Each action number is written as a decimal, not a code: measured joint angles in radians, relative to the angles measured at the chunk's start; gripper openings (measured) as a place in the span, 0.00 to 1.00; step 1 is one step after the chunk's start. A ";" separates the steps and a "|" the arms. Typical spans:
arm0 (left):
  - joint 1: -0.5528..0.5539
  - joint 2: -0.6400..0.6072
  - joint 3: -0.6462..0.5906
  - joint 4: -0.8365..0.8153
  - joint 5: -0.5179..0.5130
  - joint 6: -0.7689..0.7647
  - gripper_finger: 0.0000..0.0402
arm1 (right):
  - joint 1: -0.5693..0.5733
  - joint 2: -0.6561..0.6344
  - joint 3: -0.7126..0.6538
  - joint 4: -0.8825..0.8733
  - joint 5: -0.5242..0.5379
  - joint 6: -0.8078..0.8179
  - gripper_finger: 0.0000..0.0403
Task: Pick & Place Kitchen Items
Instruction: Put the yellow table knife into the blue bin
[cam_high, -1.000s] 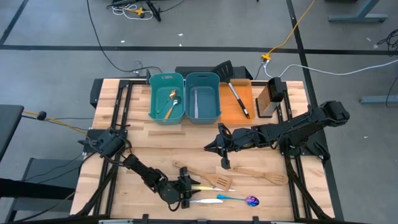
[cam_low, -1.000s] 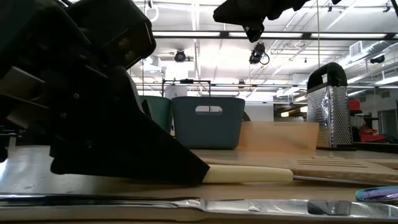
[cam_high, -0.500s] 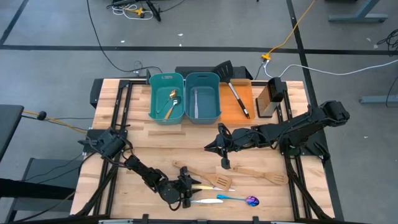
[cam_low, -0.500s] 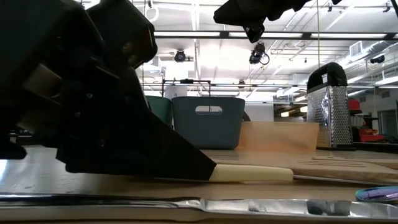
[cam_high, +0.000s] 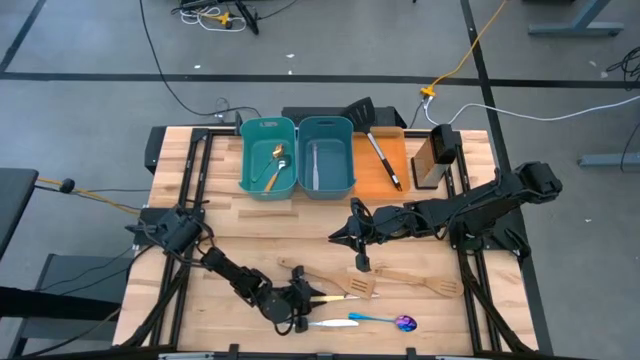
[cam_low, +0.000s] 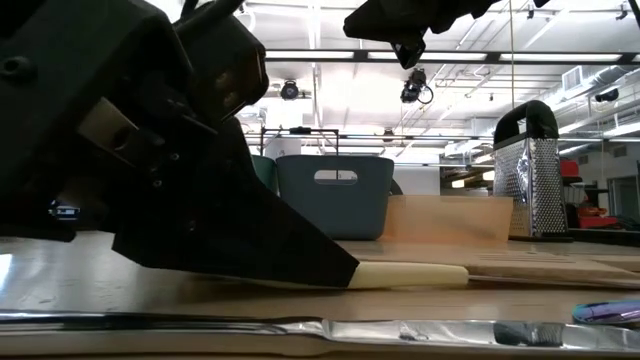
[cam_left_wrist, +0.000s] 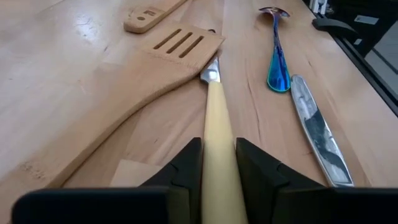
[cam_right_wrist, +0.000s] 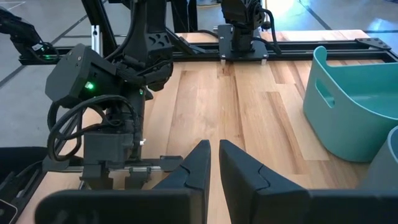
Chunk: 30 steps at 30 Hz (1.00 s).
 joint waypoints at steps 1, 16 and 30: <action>0.000 -0.003 0.000 -0.004 0.004 0.002 0.21 | 0.000 0.000 0.000 0.000 0.000 0.000 0.11; -0.003 -0.049 -0.002 -0.024 0.030 0.074 0.21 | 0.000 0.000 0.000 0.001 0.000 0.005 0.11; -0.002 -0.160 -0.004 -0.111 0.018 0.184 0.21 | 0.000 0.000 0.000 0.002 0.000 0.008 0.11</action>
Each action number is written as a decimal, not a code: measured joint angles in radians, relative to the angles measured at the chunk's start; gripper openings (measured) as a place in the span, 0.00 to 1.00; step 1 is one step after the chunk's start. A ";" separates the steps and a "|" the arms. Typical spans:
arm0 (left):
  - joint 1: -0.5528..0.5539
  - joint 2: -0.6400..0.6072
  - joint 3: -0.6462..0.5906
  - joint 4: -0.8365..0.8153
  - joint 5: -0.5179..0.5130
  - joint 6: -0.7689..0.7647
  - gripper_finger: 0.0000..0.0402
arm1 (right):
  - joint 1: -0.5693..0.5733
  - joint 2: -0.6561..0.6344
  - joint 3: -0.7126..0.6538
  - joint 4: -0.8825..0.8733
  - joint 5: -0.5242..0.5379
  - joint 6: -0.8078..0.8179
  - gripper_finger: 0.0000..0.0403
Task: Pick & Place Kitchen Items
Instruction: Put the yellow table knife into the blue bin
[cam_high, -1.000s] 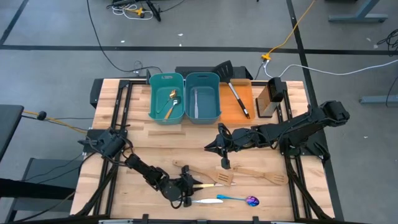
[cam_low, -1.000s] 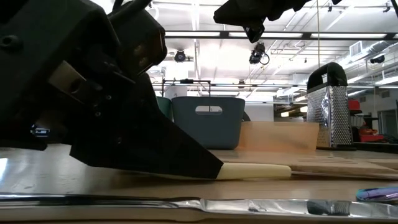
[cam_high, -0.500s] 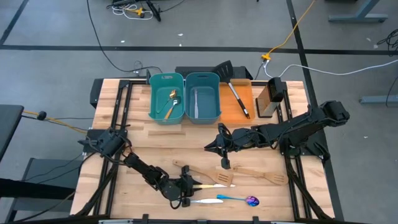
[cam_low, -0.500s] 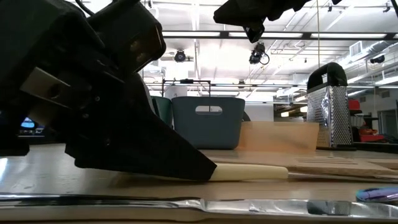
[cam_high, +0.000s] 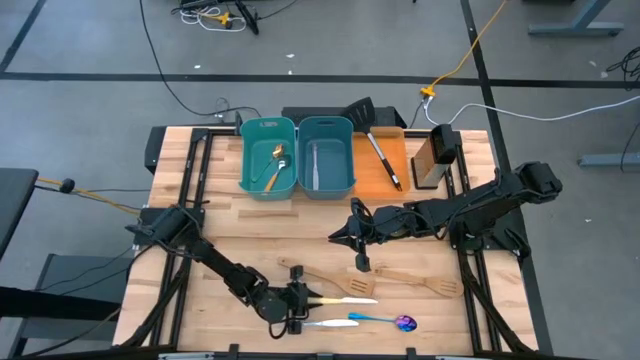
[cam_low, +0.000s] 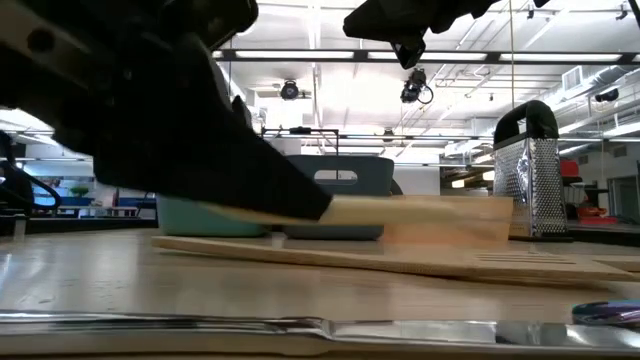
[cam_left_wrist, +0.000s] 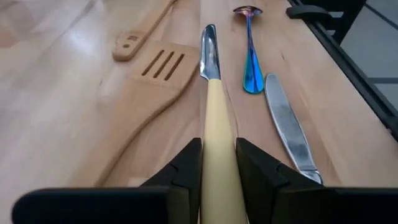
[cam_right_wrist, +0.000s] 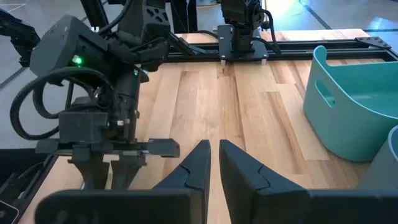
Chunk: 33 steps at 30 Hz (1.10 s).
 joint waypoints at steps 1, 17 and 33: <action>0.002 -0.005 0.000 -0.002 -0.001 0.001 0.21 | 0.000 0.000 0.000 0.000 0.000 0.000 0.11; 0.058 -0.199 0.003 -0.269 -0.050 0.023 0.21 | 0.000 0.000 0.000 0.036 -0.001 -0.008 0.11; 0.196 -0.420 0.003 -0.564 -0.136 0.020 0.21 | 0.000 -0.019 0.000 0.133 0.001 -0.093 0.11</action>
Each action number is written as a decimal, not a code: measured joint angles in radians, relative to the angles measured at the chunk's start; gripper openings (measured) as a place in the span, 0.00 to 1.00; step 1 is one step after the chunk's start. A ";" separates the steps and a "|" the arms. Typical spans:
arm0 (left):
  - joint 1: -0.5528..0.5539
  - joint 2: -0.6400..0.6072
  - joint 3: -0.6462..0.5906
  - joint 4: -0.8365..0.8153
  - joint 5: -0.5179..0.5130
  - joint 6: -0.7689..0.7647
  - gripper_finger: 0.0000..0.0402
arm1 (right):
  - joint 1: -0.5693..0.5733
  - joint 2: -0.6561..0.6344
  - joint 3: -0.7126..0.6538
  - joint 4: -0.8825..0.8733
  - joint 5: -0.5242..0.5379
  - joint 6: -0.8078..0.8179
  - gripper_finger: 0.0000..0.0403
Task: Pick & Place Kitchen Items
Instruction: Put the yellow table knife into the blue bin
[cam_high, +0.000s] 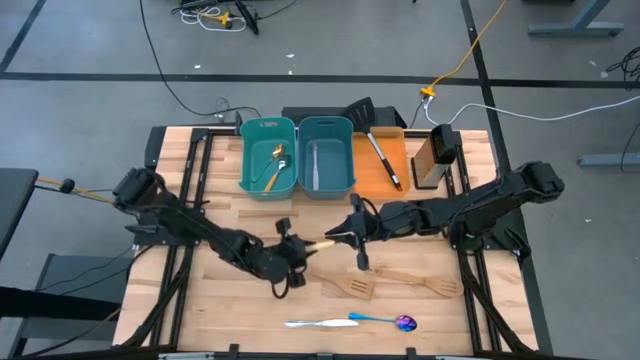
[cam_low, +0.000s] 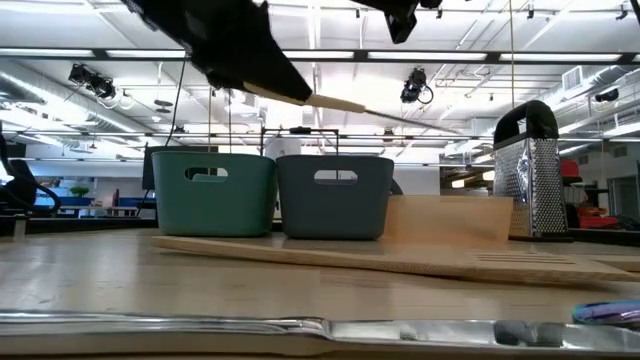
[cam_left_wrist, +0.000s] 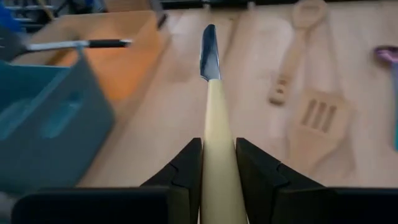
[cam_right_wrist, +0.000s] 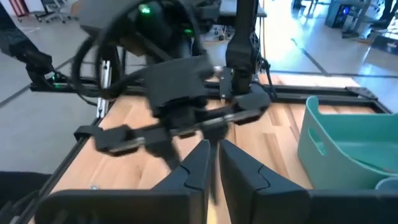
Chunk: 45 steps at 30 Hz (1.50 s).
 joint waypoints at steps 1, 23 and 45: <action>0.012 -0.008 0.000 -0.002 -0.001 0.000 0.21 | 0.000 -0.002 0.000 0.005 0.001 -0.002 0.11; 0.322 -0.162 0.000 -0.082 0.001 0.029 0.21 | 0.000 -0.025 0.000 -0.006 0.113 -0.053 0.11; 0.660 -0.138 0.000 -0.022 0.103 -0.080 0.21 | 0.000 -0.025 0.000 -0.006 0.186 -0.098 0.11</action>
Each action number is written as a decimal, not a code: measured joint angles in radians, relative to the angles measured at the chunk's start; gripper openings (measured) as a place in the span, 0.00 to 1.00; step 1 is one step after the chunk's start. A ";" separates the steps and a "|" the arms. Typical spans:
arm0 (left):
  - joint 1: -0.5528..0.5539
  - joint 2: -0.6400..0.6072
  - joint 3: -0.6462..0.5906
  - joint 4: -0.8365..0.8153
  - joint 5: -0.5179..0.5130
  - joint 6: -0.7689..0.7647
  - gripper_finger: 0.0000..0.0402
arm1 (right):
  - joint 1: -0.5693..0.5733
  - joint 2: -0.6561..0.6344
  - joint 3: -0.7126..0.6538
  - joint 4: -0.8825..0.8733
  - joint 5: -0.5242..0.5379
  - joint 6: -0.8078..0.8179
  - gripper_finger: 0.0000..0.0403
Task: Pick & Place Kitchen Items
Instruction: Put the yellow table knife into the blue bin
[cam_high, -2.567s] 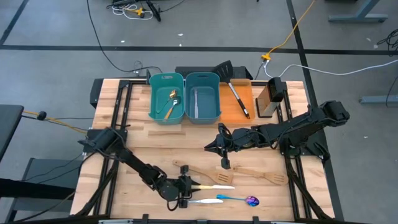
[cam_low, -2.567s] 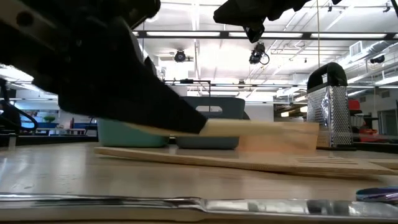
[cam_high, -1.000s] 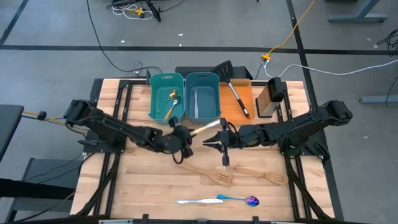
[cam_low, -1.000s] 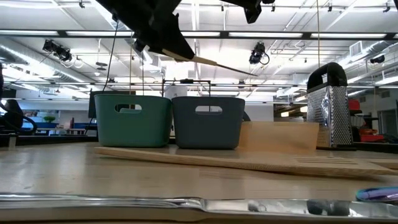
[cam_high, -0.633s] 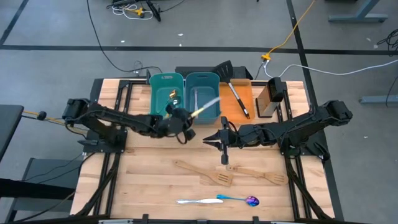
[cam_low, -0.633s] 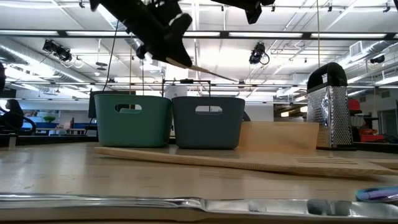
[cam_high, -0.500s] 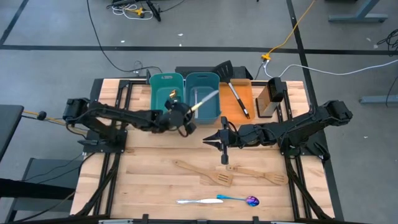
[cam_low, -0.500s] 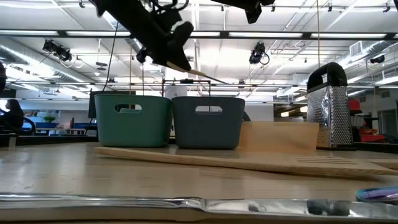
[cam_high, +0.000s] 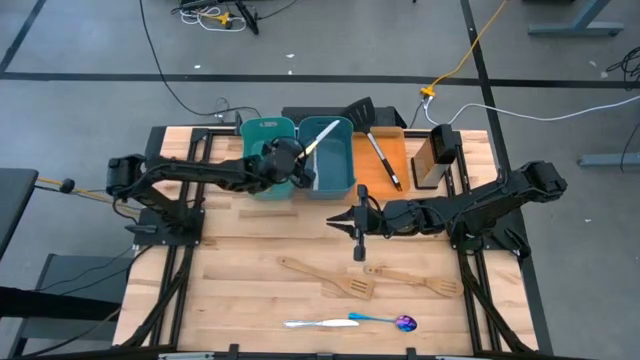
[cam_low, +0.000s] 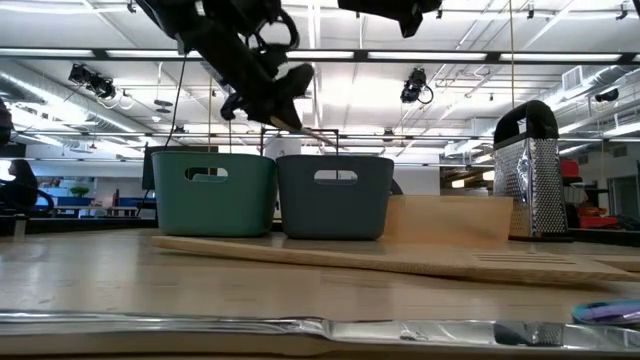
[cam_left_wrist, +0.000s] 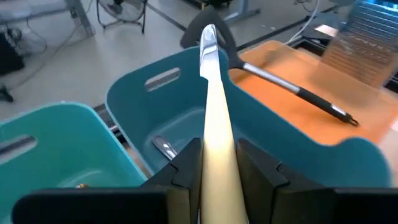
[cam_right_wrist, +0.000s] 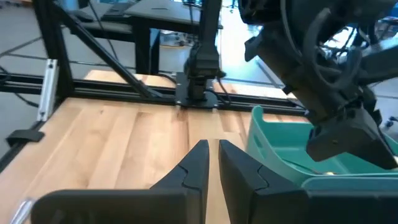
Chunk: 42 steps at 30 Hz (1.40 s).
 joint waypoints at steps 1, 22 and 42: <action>0.014 0.010 0.000 0.001 0.017 -0.005 0.21 | 0.000 0.000 0.000 0.000 0.005 -0.001 0.11; 0.163 0.158 0.001 0.100 0.115 -0.131 0.21 | 0.000 0.000 0.000 -0.008 0.005 -0.012 0.11; 0.069 0.159 0.000 0.077 0.100 -0.160 0.21 | 0.000 0.000 0.000 -0.021 0.005 -0.012 0.11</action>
